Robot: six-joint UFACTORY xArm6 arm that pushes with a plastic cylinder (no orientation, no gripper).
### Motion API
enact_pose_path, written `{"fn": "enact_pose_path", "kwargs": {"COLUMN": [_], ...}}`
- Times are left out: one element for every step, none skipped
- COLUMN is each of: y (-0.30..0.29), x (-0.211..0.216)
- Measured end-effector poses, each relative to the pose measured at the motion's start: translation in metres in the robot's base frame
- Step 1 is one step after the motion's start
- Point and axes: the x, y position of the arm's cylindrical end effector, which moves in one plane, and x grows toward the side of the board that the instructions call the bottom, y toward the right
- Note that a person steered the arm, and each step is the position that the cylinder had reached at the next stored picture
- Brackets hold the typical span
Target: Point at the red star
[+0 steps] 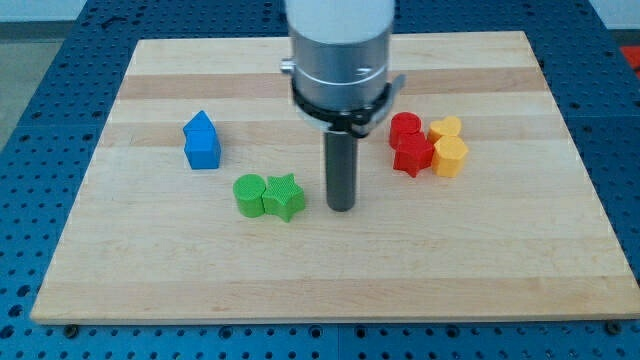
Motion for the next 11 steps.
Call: {"fn": "enact_pose_path", "kwargs": {"y": [0.035,0.07,0.086,0.088,0.091,0.098,0.103,0.102,0.092,0.079,0.066], "x": [0.0,0.0,0.0,0.0,0.0,0.0,0.0,0.0,-0.003,-0.006,-0.012]}}
